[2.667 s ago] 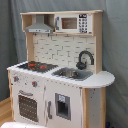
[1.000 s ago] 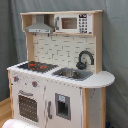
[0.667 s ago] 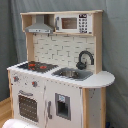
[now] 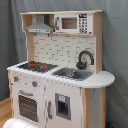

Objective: Play with the kitchen

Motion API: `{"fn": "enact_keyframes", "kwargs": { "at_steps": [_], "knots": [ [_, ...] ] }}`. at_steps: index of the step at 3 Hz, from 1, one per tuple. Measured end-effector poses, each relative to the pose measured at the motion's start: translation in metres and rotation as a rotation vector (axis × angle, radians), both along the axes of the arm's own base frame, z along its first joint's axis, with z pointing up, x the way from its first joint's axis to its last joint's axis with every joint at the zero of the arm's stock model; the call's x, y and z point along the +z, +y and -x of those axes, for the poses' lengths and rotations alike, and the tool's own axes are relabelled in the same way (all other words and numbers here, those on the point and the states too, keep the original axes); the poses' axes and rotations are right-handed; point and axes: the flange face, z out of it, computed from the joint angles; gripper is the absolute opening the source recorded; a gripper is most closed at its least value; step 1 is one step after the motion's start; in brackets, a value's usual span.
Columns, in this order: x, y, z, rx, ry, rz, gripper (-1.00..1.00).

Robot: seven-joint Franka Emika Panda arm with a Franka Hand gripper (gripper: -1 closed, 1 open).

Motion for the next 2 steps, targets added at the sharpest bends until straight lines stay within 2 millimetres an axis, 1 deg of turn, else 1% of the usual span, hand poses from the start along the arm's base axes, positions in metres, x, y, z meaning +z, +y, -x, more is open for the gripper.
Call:
{"fn": "enact_keyframes", "kwargs": {
  "at_steps": [2],
  "knots": [
    [-0.021, -0.001, -0.025, -0.026, -0.001, -0.158, 1.00]
  ]
}}
